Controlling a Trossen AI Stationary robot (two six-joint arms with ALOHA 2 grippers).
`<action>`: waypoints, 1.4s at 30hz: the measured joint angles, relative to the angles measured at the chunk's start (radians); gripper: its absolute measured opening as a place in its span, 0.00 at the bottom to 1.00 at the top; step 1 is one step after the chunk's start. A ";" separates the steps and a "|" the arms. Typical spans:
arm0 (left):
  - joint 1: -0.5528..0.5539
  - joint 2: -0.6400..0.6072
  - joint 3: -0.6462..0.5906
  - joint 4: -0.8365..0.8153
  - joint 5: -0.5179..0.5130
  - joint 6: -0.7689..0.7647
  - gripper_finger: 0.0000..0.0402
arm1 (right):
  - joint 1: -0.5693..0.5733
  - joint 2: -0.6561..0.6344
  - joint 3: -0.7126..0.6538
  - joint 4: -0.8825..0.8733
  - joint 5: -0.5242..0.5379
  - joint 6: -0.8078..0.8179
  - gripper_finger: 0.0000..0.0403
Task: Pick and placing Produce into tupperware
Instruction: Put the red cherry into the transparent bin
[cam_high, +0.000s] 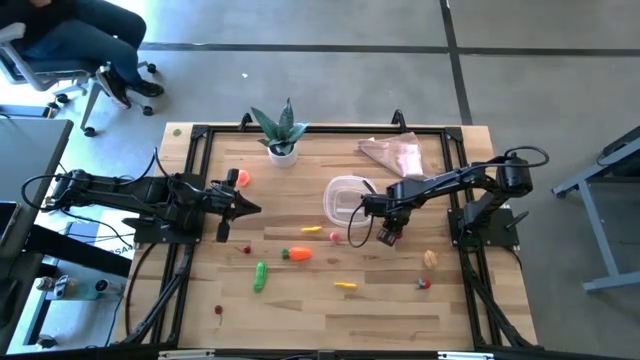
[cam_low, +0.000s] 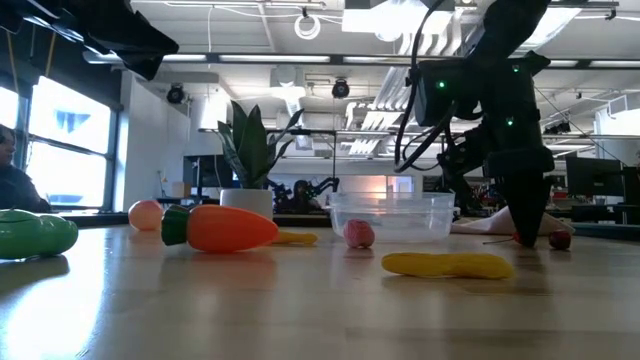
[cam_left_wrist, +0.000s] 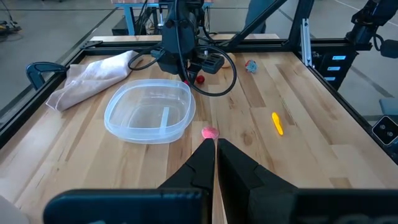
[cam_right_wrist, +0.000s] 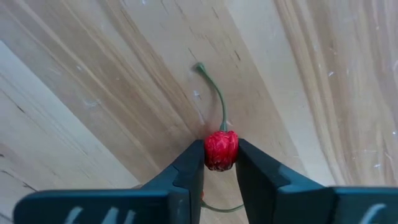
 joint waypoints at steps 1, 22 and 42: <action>0.000 0.000 0.000 0.000 0.000 0.000 0.02 | 0.000 0.000 0.000 0.000 0.002 0.000 0.18; 0.000 0.000 0.000 0.000 0.000 0.000 0.02 | 0.086 -0.111 0.116 -0.148 0.079 0.043 0.18; 0.000 0.000 0.000 0.000 0.000 0.000 0.02 | 0.060 -0.231 0.401 0.030 0.297 -0.237 0.18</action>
